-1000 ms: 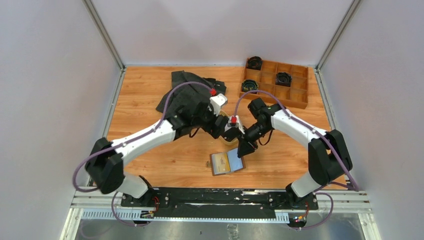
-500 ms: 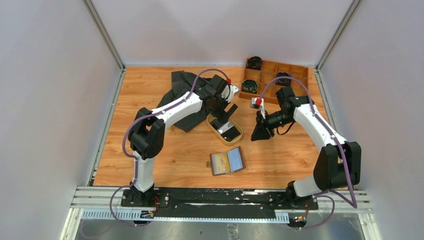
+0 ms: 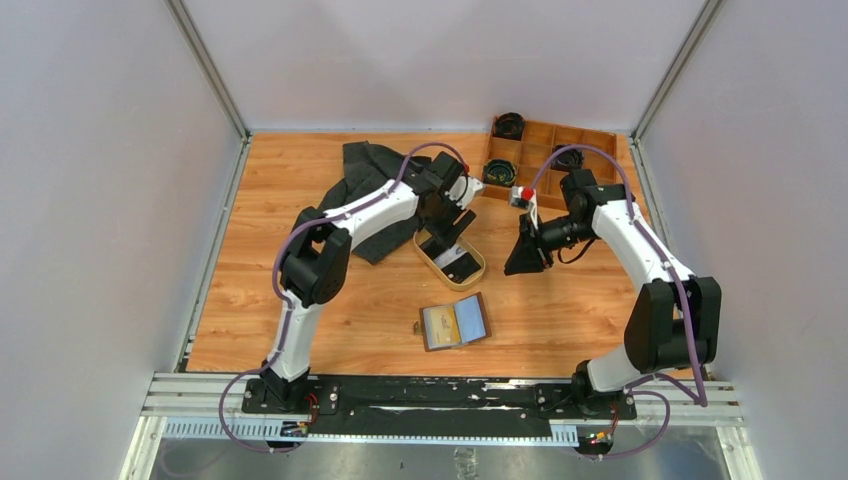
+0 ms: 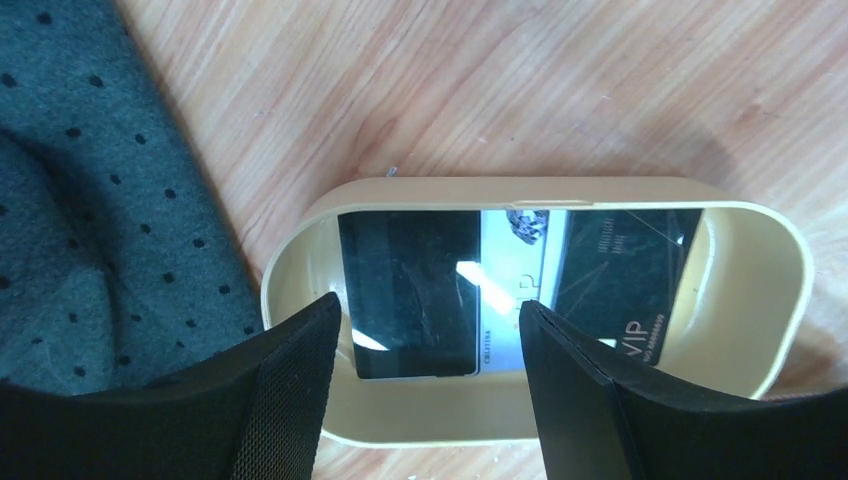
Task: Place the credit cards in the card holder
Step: Pick up the credit card from the storage box.
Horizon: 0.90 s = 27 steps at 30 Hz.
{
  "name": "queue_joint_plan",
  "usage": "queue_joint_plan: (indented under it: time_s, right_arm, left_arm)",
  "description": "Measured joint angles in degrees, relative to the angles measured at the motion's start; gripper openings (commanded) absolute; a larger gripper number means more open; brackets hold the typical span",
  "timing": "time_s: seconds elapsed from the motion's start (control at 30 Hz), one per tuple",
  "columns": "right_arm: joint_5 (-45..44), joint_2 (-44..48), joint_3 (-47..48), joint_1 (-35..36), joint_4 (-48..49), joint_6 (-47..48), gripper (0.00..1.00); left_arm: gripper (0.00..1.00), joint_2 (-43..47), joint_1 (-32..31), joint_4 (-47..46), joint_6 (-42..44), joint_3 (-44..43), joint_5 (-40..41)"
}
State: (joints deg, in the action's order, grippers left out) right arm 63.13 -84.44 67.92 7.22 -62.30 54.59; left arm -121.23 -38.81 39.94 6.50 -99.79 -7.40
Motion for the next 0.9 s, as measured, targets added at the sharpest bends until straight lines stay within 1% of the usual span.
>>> queue_joint_plan:
  time_s: [0.13,0.33,0.57,0.77,0.83,0.9]
  right_arm:
    - [0.0,-0.7,-0.2,-0.1,-0.2,0.7,0.24]
    - [0.0,-0.7,-0.3,-0.2,-0.3,1.2,0.24]
    - [0.0,-0.7,-0.4,-0.2,-0.3,1.7,0.24]
    - [0.0,-0.7,-0.4,-0.2,-0.4,1.9,0.24]
    - [0.0,-0.7,-0.4,-0.2,-0.4,1.9,0.24]
    - [0.0,-0.7,-0.4,-0.2,-0.4,1.9,0.24]
  left_arm:
    - [0.75,-2.8,0.0,0.8,0.6,-1.5,1.4]
    - [0.77,-5.5,0.3,2.2,1.3,-3.4,2.5]
    - [0.78,-6.6,0.5,2.6,1.7,-3.8,2.5]
    - [0.73,-7.3,0.5,2.7,1.7,-4.4,1.9]
    - [0.68,-7.3,0.5,2.7,1.7,-4.5,1.6]
    - [0.65,-7.3,0.7,2.7,1.5,-4.5,1.2]
